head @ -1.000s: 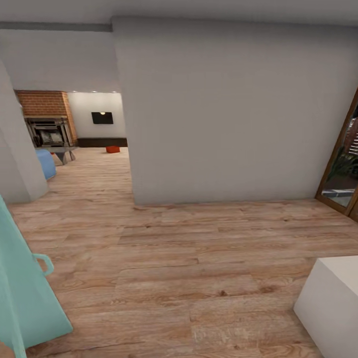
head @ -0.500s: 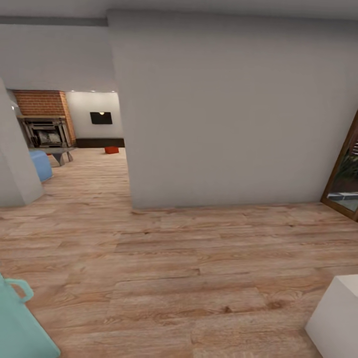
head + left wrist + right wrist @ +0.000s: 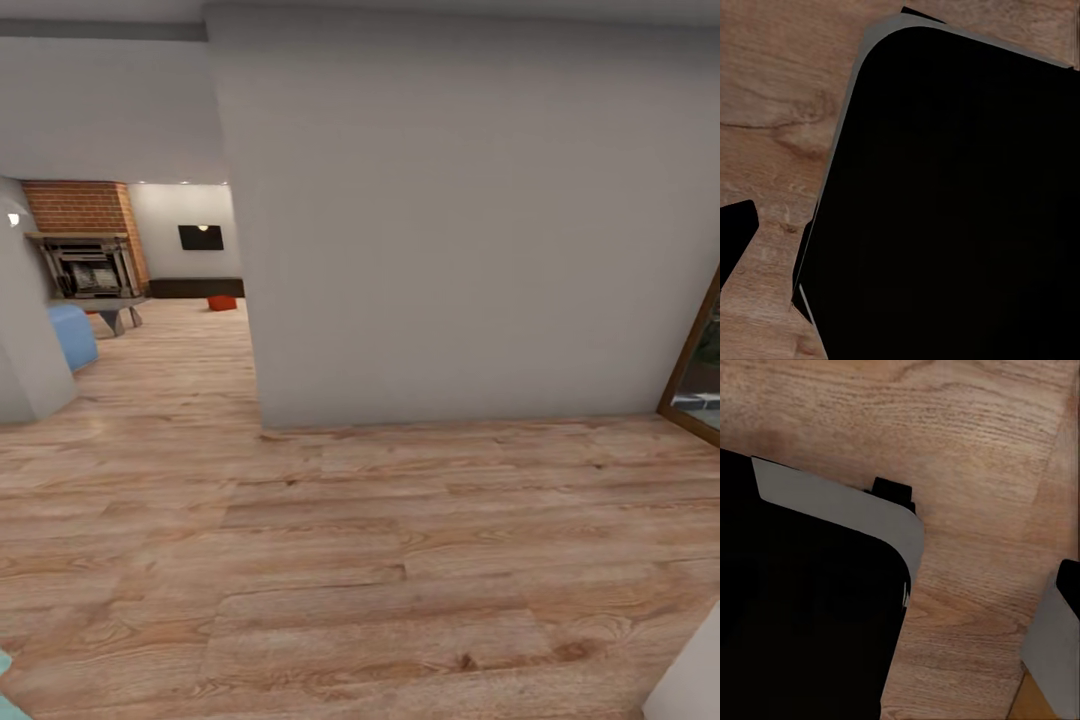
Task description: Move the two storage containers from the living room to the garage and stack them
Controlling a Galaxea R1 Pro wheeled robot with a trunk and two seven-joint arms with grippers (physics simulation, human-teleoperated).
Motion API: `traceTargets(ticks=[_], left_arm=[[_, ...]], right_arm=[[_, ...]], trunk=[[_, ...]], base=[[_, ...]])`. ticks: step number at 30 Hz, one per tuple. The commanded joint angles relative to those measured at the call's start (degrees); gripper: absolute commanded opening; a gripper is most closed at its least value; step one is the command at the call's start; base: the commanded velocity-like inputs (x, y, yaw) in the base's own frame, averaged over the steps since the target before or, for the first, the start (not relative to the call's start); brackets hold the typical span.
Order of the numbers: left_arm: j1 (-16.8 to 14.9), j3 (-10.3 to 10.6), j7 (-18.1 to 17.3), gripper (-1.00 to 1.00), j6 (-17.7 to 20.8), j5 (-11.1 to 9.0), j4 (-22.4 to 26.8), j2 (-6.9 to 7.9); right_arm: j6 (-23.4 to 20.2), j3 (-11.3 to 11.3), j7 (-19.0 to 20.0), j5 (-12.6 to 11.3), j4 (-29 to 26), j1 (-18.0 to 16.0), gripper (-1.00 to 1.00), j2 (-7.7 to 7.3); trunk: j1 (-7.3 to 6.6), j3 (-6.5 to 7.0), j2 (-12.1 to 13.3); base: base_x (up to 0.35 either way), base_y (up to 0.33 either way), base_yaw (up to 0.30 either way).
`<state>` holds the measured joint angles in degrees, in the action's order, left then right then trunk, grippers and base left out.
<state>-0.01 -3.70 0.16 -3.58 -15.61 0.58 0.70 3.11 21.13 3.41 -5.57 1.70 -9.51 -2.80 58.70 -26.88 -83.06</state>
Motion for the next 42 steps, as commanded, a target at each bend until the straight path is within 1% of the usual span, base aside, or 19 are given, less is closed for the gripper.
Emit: traceTargets(ticks=[1, 13, 17, 42], left_arm=[[0.0, -0.4, 0.0, 1.00, -0.1, 0.0, 0.0, -0.01], [0.0, -0.4, 0.0, 1.00, -0.7, 0.0, 0.0, -0.05], [0.0, -0.4, 0.0, 1.00, -0.7, 0.0, 0.0, -0.08], [0.0, -0.4, 0.0, 1.00, -0.7, 0.0, 0.0, -0.09]], right_arm=[[0.3, 0.4, 0.3, -0.6, 0.2, -0.1, 1.00, 0.00], [-0.3, 0.4, 0.2, -0.7, 0.2, -0.1, 1.00, 0.19], [-0.1, 0.4, 0.2, -0.7, 0.2, -0.1, 1.00, 0.14], [0.2, 0.3, 0.1, -0.8, 0.2, -0.1, 1.00, -0.01]], trunk=[[0.03, -0.05, 0.0], [0.03, -0.05, 0.0], [0.03, -0.05, 0.0], [0.03, -0.05, 0.0]], base=[[0.322, 0.000, 0.000], [0.322, 0.000, 0.000], [0.322, 0.000, 0.095], [0.322, 0.000, 0.269]])
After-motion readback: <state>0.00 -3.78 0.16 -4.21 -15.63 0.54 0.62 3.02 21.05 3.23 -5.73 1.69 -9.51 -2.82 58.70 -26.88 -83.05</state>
